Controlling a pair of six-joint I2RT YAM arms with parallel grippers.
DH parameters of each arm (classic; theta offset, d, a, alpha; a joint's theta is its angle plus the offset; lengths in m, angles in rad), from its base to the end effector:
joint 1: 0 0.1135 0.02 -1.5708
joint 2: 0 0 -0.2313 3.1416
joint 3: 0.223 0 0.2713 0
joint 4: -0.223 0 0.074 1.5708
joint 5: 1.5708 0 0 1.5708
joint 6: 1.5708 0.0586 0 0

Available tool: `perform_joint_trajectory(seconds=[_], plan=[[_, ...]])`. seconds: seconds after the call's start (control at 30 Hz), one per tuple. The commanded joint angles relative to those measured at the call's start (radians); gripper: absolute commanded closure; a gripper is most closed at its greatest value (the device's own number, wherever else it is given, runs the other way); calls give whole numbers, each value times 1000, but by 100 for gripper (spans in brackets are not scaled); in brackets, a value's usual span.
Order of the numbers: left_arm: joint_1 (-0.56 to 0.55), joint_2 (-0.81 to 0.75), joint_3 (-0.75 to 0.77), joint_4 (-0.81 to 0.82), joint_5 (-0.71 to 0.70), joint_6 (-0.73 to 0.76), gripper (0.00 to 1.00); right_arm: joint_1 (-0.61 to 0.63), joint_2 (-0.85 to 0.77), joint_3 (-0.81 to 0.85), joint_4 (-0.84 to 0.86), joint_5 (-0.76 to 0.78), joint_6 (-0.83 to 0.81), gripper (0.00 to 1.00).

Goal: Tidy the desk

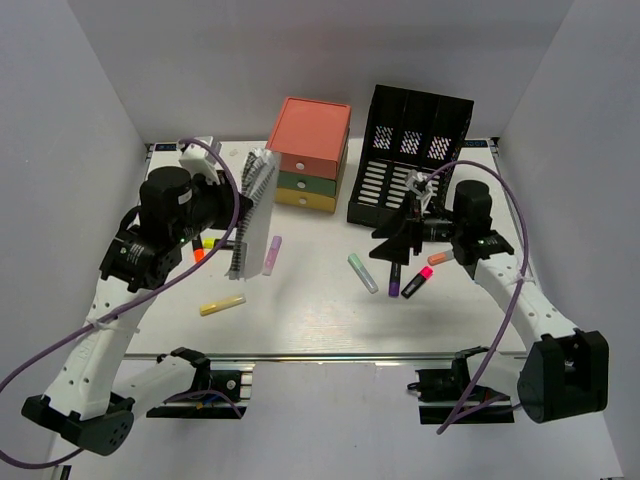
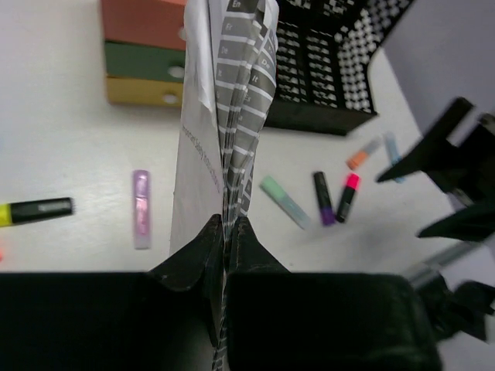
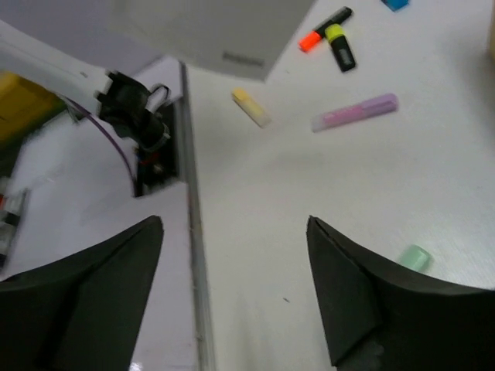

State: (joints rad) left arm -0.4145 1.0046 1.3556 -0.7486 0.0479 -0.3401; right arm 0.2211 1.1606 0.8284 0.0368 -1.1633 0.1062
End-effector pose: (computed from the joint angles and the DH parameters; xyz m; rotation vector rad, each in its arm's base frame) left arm 0.2240 -0.1016 0.4047 0.1066 2.0047 -0.5362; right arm 0.2716 0.1162 0.2677 -0.9156 1.6337 1.2955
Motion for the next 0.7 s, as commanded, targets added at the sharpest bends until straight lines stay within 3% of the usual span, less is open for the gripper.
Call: perform_joint_trajectory(seconds=[0.0,0.13,0.17,0.2,0.23,0.27,0.3,0.37,0.47,0.67], plan=[[-3,-11,46,31,242,-112,100,24,25,-43,228,-107,162,16],[-3,-11,43,110,420,-209,100,53,106,-123,628,-159,471,11],[-3,-15,24,173,453,-235,100,66,125,-152,729,-160,635,11],[-3,-17,16,198,505,-258,100,67,143,-169,988,-161,729,11],[-3,-21,5,227,529,-304,100,70,186,-185,1123,-157,822,11],[-3,-24,-21,292,550,-330,100,73,217,-195,1258,-157,1021,11],[-3,-30,-32,323,572,-376,100,73,246,-202,1540,-154,1128,11],[-3,-34,-73,418,602,-427,100,67,359,-195,1809,-130,1400,11],[-3,-26,-108,531,650,-516,100,70,418,-135,1848,-124,1416,11],[-3,-14,-141,623,684,-592,100,70,353,-71,1818,-50,1348,11]])
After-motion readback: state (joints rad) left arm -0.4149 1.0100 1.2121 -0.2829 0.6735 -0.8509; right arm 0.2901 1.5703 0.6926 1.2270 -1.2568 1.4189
